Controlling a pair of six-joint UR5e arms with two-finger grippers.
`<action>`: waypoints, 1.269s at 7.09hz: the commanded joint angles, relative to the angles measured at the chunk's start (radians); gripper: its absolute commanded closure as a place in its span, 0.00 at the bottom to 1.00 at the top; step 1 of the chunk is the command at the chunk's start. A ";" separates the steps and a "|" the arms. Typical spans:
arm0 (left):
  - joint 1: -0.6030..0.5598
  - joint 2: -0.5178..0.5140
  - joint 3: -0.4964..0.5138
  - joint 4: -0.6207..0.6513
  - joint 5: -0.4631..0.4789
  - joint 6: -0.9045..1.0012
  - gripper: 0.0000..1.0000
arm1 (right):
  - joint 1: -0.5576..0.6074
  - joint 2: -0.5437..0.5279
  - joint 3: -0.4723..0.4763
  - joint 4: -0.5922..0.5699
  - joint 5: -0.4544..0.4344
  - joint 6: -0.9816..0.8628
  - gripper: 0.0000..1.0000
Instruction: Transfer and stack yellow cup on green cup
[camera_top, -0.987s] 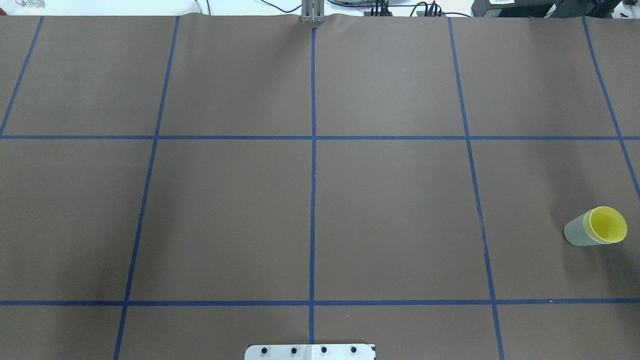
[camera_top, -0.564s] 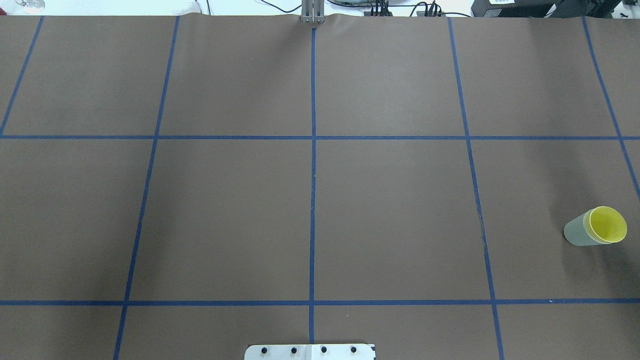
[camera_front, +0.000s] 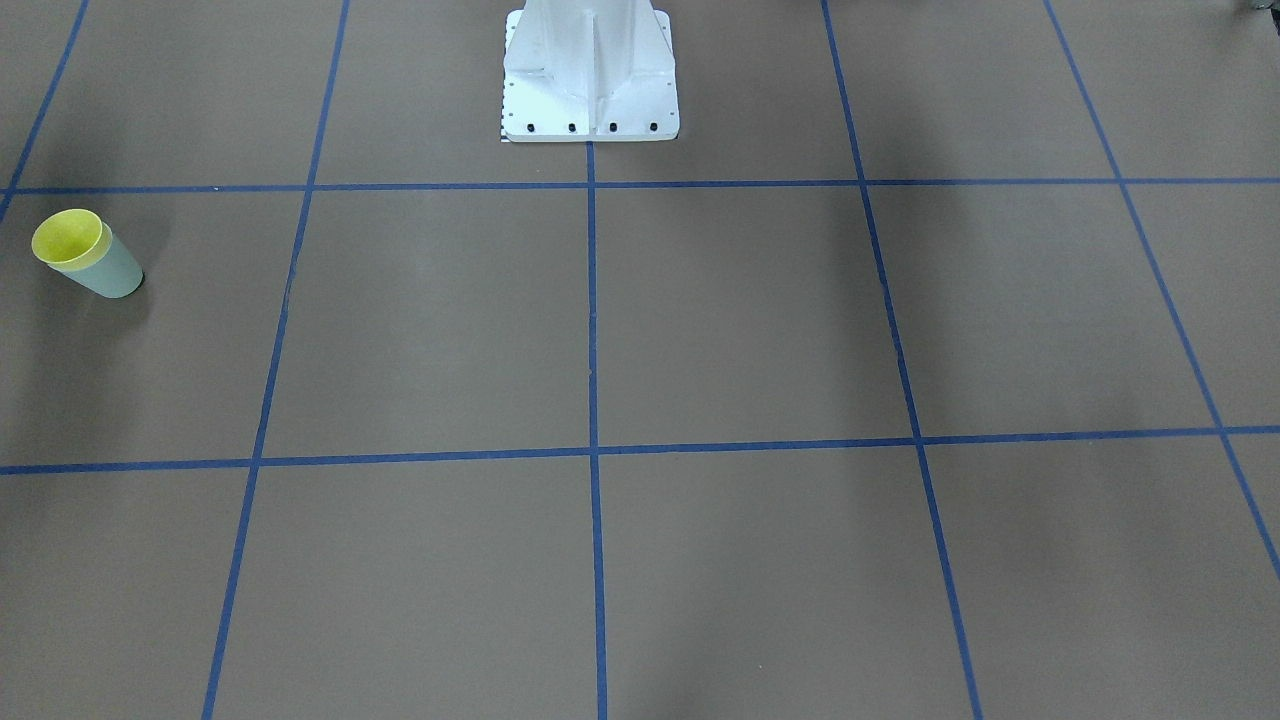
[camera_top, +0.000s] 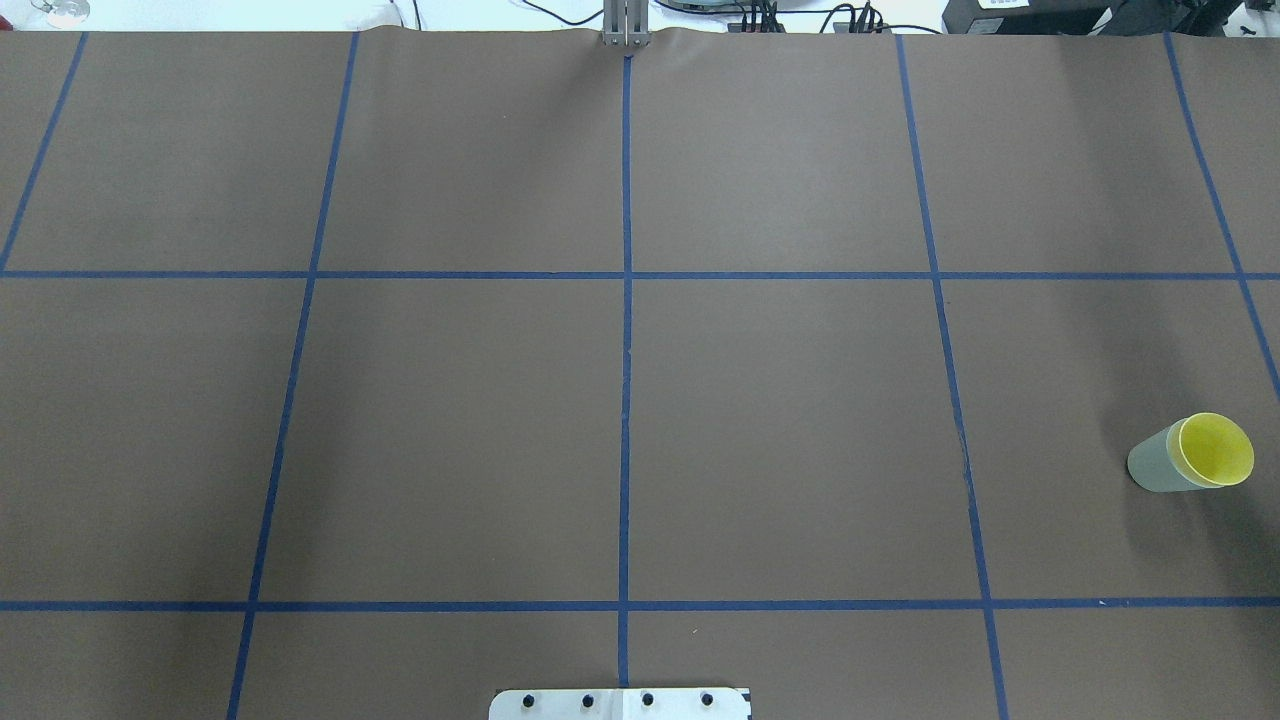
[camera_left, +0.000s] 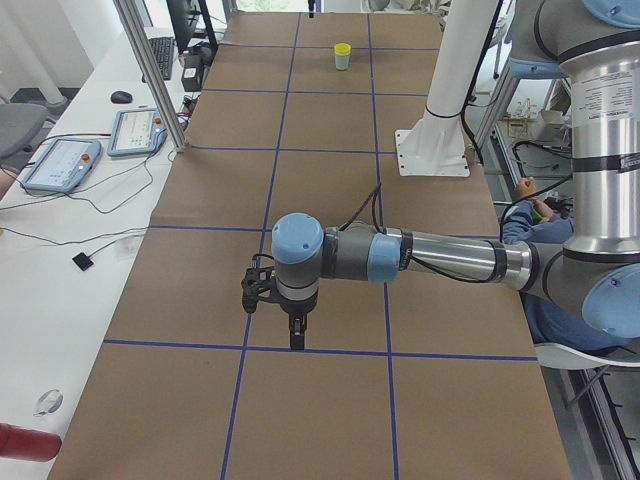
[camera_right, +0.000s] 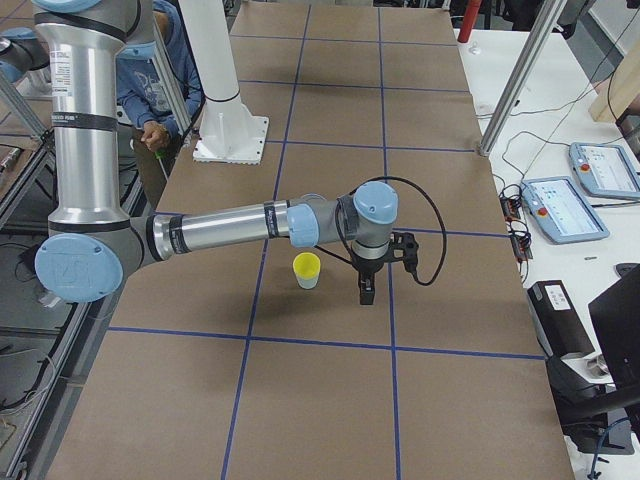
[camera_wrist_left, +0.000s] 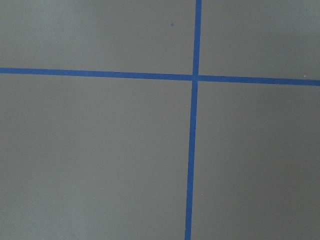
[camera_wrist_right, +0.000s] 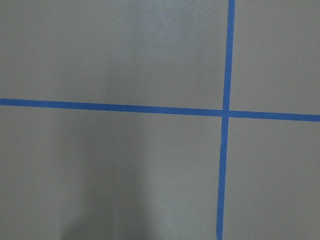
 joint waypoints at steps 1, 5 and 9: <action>0.002 -0.005 0.001 -0.001 -0.001 -0.001 0.00 | 0.000 -0.006 0.000 0.000 -0.008 0.006 0.00; 0.000 -0.007 0.004 -0.034 0.002 -0.003 0.00 | 0.001 -0.011 0.034 -0.001 -0.034 0.013 0.00; 0.002 -0.010 -0.001 -0.034 -0.002 0.000 0.00 | -0.002 -0.017 0.022 -0.003 -0.014 0.010 0.00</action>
